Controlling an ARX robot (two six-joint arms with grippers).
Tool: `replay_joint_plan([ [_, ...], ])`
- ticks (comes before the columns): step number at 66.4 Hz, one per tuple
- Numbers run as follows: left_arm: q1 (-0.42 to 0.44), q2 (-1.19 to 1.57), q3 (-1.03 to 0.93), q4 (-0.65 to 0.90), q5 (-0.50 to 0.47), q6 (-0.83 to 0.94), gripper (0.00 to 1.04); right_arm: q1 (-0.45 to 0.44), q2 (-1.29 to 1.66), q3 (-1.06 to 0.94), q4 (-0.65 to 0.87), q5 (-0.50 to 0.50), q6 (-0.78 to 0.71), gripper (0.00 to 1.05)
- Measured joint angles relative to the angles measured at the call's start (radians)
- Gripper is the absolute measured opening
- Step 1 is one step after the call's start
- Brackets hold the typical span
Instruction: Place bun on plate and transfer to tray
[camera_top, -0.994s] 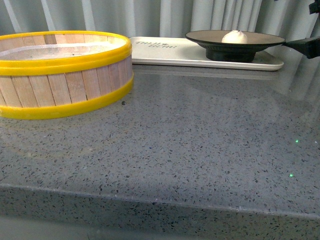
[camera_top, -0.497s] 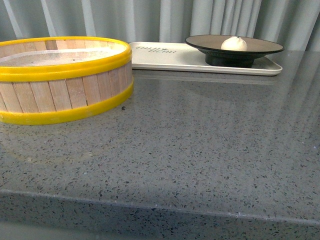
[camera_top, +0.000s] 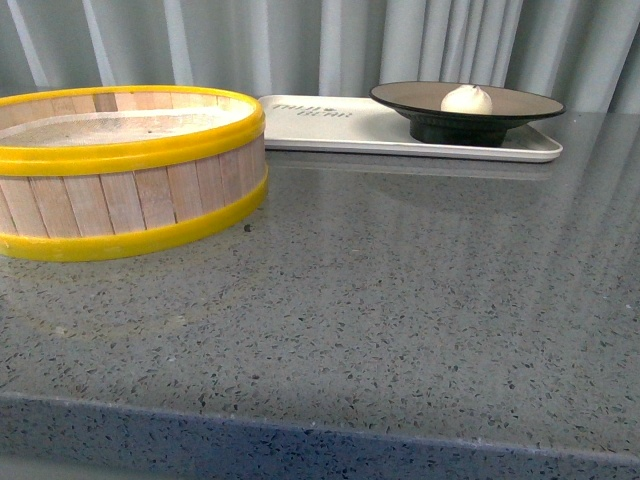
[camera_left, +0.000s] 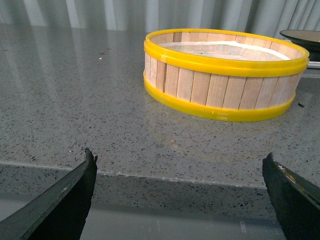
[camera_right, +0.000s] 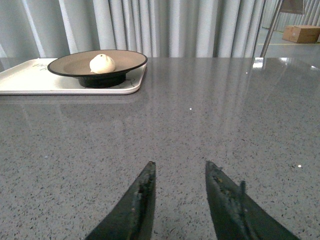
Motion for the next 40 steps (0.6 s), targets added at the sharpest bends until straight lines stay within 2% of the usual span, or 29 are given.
replay_joint_plan([
  [6,0.0,0.0,0.0,0.0,0.001,0.0,0.98,0.031,-0.08,-0.023,-0.079,0.015,-0.003,0.14],
  [10,0.0,0.0,0.0,0.0,0.001,0.0,0.98,0.072,-0.142,-0.048,-0.101,0.063,-0.01,0.01],
  [26,0.0,0.0,0.0,0.0,0.002,0.0,0.98,0.198,-0.201,-0.097,-0.107,0.185,-0.01,0.02],
  [31,0.0,0.0,0.0,0.0,0.001,0.0,0.98,0.317,-0.222,-0.109,-0.113,0.329,-0.01,0.02],
  [35,0.0,0.0,0.0,0.0,0.001,0.0,0.98,0.356,-0.231,-0.116,-0.113,0.335,-0.011,0.02],
  [40,0.0,0.0,0.0,0.0,0.002,0.0,0.98,0.365,-0.238,-0.122,-0.113,0.339,-0.011,0.02],
])
